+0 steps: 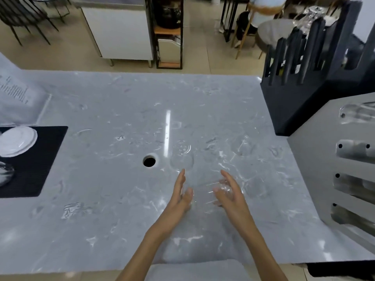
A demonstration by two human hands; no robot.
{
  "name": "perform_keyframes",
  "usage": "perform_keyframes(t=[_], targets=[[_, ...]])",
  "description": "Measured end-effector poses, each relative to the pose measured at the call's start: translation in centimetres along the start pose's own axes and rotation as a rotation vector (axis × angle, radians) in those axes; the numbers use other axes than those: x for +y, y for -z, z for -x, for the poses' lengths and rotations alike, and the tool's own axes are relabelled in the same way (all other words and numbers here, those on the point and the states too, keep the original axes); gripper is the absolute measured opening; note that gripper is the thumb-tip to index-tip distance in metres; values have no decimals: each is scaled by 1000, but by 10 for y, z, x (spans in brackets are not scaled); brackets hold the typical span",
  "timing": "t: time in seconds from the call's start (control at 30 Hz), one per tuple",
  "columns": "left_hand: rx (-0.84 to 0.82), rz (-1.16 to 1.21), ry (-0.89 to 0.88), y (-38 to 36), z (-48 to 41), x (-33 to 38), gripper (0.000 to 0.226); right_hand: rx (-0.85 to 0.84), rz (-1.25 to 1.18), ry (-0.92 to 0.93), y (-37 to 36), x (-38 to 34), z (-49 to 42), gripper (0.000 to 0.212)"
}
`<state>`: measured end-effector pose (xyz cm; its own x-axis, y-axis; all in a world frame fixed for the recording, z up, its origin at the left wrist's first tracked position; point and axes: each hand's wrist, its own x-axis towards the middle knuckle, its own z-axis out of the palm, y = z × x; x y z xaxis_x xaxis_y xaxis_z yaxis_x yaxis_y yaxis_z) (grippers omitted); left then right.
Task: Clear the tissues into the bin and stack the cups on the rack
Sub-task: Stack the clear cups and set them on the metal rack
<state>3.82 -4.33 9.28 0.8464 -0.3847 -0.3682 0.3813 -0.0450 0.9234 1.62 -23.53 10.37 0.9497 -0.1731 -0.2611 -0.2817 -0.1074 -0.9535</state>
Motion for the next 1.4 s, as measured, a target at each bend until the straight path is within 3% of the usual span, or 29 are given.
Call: perform_keyframes(t=[0.17,0.33,0.4,0.47,0.53,0.6,0.63,0.7,0.8,0.9,1.0,1.07,1.2,1.33,1.4], targets=[[390,206,-138,33,4,27,46,-325,-8,10,-39,-46,-28,54],[561,432,-189,82,13,33,57,-625,93,13,-93,-82,-64,51],[676,475,-150,100,13,30,42,-754,188,22,-106,-89,-80,39],[770,510,-86,115,13,25,24,-697,445,166,-113,-90,-99,39],[809,537,-43,123,14,19,17,-470,894,383,-115,-78,-123,54],[819,587,-15,126,14,14,17,-371,1192,383,-113,-62,-140,64],[823,598,-1,127,14,11,17,-367,1225,342,-110,-54,-144,65],[823,599,21,128,13,6,17,-347,1100,318,-97,-38,-142,60],[805,585,37,124,11,3,18,-177,850,323,-65,-21,-130,48],[787,525,34,114,6,5,16,-5,286,94,-24,-21,-110,50],[727,408,-8,98,-3,13,15,-18,-117,-31,7,-31,-78,51],[618,310,-43,77,-9,23,19,-81,-157,-20,9,-35,-57,46],[334,227,-67,21,-22,39,51,-88,-100,46,-15,-43,-24,34],[310,253,-67,5,-33,43,24,-172,59,63,9,-60,-22,41],[311,293,-40,7,-37,42,20,-126,246,126,36,-62,-31,45]])
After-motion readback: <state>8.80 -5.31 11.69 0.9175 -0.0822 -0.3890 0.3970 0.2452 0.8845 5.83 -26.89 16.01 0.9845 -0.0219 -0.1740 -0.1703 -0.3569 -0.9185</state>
